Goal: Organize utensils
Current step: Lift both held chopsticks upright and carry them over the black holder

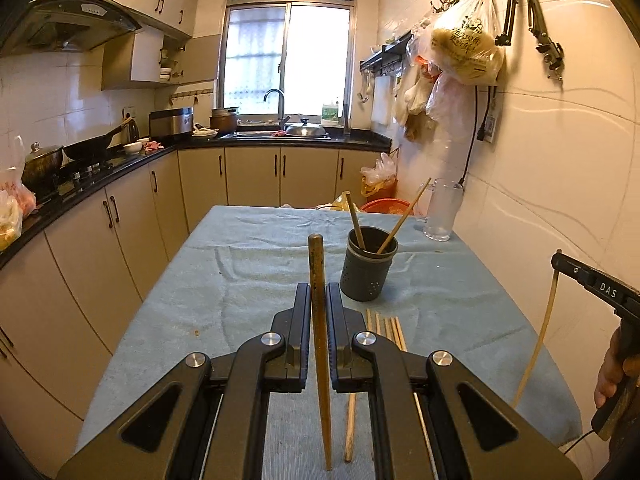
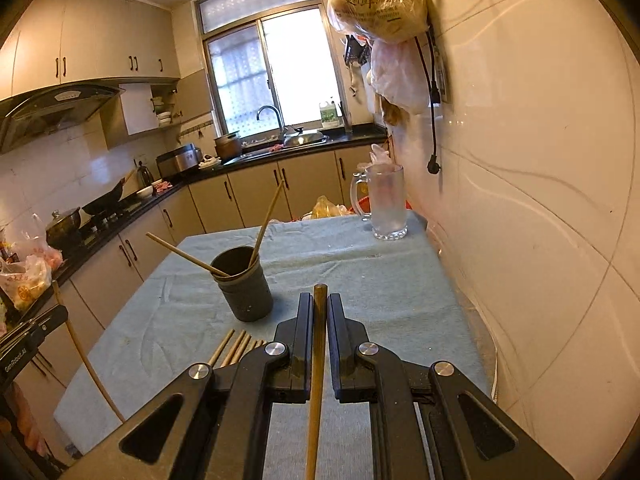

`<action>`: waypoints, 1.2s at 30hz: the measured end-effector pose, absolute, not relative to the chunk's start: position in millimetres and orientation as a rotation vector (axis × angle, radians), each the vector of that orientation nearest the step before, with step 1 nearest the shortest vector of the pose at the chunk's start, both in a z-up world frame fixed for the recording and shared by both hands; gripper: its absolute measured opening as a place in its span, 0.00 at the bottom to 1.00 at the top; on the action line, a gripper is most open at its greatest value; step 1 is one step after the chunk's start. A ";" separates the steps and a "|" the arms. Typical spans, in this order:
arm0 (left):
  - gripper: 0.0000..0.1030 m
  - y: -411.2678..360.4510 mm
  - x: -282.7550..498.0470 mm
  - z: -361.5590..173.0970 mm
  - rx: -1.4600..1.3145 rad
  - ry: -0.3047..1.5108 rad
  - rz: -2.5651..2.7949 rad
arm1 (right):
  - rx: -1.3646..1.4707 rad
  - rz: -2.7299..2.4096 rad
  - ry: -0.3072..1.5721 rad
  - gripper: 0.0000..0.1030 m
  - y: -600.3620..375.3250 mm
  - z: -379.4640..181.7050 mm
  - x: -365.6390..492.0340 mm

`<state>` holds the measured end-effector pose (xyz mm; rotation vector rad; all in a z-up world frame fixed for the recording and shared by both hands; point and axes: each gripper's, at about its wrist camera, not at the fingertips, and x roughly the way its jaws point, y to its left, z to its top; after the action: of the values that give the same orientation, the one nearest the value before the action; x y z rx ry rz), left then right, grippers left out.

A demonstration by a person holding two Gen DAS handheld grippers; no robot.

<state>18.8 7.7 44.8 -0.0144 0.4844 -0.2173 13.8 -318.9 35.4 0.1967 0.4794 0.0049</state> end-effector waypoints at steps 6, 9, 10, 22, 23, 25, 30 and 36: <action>0.07 11.9 12.4 51.9 -0.039 0.472 -0.243 | 0.166 0.027 0.458 0.07 -308.4 42.5 6.8; 0.06 12.8 10.8 56.8 -0.049 0.460 -0.258 | 0.161 0.037 0.452 0.07 -304.3 44.7 7.6; 0.06 12.1 10.8 58.8 -0.053 0.456 -0.262 | 0.160 0.040 0.451 0.07 -303.2 45.2 8.8; 0.06 7.8 40.4 77.8 -0.112 0.458 -0.302 | 0.193 0.053 0.453 0.07 -304.5 50.0 32.3; 0.06 6.9 43.6 79.7 -0.115 0.458 -0.307 | 0.194 0.054 0.452 0.07 -304.9 51.5 35.4; 0.06 1.9 51.5 85.9 -0.112 0.452 -0.316 | 0.198 0.057 0.450 0.07 -305.2 54.2 41.5; 0.06 -14.3 73.4 103.8 -0.083 0.412 -0.315 | 0.220 0.073 0.428 0.07 -303.8 67.9 63.0; 0.06 -39.6 116.3 125.1 -0.050 0.367 -0.316 | 0.224 0.088 0.389 0.07 -295.7 90.7 91.9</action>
<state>116.3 -39.6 125.1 -0.0502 0.3674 -0.3155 91.9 -295.7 90.7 0.2237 0.3885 0.0883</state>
